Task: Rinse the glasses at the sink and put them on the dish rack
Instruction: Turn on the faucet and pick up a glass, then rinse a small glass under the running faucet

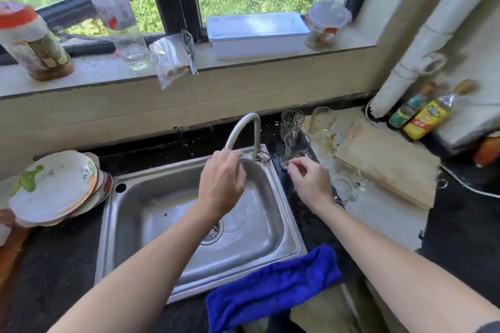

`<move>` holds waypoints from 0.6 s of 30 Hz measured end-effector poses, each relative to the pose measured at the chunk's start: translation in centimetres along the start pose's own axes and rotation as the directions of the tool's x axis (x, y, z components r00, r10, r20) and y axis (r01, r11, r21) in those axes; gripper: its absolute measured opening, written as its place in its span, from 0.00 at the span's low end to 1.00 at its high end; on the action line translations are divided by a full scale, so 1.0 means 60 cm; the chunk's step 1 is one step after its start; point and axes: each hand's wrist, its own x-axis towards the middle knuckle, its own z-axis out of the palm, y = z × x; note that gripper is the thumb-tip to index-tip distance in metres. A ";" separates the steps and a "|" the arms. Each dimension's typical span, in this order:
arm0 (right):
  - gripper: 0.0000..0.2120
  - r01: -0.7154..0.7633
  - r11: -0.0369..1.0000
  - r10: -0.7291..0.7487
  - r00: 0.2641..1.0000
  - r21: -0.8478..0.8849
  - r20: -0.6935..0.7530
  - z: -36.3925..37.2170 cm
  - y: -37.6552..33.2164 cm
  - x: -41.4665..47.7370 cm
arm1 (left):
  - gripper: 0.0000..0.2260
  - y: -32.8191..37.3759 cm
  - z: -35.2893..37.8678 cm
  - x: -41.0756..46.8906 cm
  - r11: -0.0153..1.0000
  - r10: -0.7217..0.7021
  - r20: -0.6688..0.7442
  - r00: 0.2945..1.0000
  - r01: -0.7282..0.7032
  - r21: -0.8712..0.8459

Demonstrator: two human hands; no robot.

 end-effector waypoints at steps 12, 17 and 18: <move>0.42 0.017 0.798 0.185 0.944 -0.603 0.271 -0.125 0.133 0.001 | 0.11 0.068 0.098 -0.097 0.992 -0.124 0.351 0.928 0.110 0.060; 0.36 0.077 0.856 0.103 0.943 -0.511 0.315 -0.130 0.159 0.004 | 0.12 0.077 0.121 -0.140 0.958 -0.286 0.409 0.867 0.259 0.121; 0.35 0.073 0.869 0.102 0.941 -0.489 0.322 -0.132 0.161 0.006 | 0.13 0.078 0.122 -0.148 0.949 -0.316 0.416 0.853 0.286 0.135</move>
